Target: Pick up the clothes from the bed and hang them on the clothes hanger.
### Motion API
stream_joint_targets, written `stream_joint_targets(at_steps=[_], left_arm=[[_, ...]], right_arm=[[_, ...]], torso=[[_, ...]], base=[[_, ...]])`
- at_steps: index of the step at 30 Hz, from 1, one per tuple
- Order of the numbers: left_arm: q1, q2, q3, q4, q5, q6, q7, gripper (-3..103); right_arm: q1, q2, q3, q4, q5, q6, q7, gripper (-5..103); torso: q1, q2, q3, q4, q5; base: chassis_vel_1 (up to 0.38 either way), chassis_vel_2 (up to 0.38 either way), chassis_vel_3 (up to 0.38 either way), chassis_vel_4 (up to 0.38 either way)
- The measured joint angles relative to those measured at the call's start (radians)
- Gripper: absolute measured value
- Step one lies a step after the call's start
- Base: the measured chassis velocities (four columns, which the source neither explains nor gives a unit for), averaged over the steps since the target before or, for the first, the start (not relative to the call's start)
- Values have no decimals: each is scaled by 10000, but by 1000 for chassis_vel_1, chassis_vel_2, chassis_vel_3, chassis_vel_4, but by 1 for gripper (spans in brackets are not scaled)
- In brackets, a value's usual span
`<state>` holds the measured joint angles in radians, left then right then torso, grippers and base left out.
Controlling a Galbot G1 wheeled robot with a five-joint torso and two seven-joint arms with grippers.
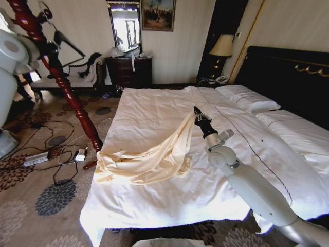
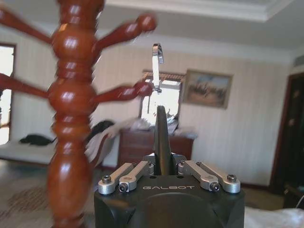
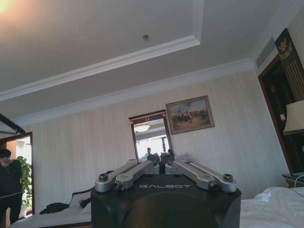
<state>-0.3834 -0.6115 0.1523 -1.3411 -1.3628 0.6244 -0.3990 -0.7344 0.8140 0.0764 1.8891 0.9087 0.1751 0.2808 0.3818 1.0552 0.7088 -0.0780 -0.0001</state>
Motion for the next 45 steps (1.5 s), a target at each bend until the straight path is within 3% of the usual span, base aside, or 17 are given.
stream_joint_targets(at_steps=[9, 15, 17, 18, 19, 22, 27, 33, 38, 41, 45], left_arm=[[62, 221, -444, -1812, -934, -247, 2, 16], [968, 522, -1174, -3201, -2017, -592, 37, 16], [1944, 850, -1738, -4316, -2494, -1114, 308, 16], [3090, 1231, -2248, -5387, -2642, -1640, 711, 16], [3090, 1231, -2248, -5387, -2642, -1640, 711, 16], [5438, 1791, -2700, -6811, -2665, -2421, 1387, 16], [7576, 1790, -3007, -7857, -2855, -2932, 1834, 16], [9191, 1737, -3105, -9014, -3226, -3080, 1733, 16], [10869, 1705, -3696, -10343, -3751, -3040, 1190, 16], [11296, 1615, -3717, -10606, -3599, -2974, 1004, 16], [12059, 1436, -3898, -10971, -3120, -2924, 852, 16]], right_arm=[[-101, 61, -28, -124, -84, 1, 27, 0], [-38, 37, -46, -163, 24, 1, 71, 0], [52, 27, -60, -237, 153, 25, 115, 0], [176, 30, -90, -339, 259, 41, 167, 0], [176, 30, -90, -339, 259, 41, 167, 0], [334, 73, -111, -457, 394, 56, 205, 0], [419, 266, -99, -564, 420, 65, 210, 0], [412, 394, 78, -633, 371, -3, 248, 0], [-85, 41, 541, -528, 505, -327, 757, 0], [-379, -221, 812, -478, 561, -366, 805, 0], [-456, -570, 959, -409, 817, -367, 811, 0]], torso=[[0, 0, 0, 1, 4], [0, 0, -1, 1, 1], [0, 0, -1, -4, 1], [-1, 1, -2, 1, 5], [-1, 1, -2, 1, 5], [-2, 0, -2, 5, -6], [-1, 1, -1, -2, 3], [1, 0, 0, 1, 0], [-2, 1, -2, 5, 1], [-1, 1, -1, -7, 3], [-1, 1, -1, 0, 4]], base=[[0, 0, 0, 0], [0, 0, 0, 0], [0, 0, 0, 0], [0, 0, 0, 0], [0, 0, 0, 0], [0, 0, 0, 0], [0, 0, 0, 0], [0, 0, 0, 0], [0, 0, 0, 0], [0, 0, 0, 0], [0, 0, 0, 0]])
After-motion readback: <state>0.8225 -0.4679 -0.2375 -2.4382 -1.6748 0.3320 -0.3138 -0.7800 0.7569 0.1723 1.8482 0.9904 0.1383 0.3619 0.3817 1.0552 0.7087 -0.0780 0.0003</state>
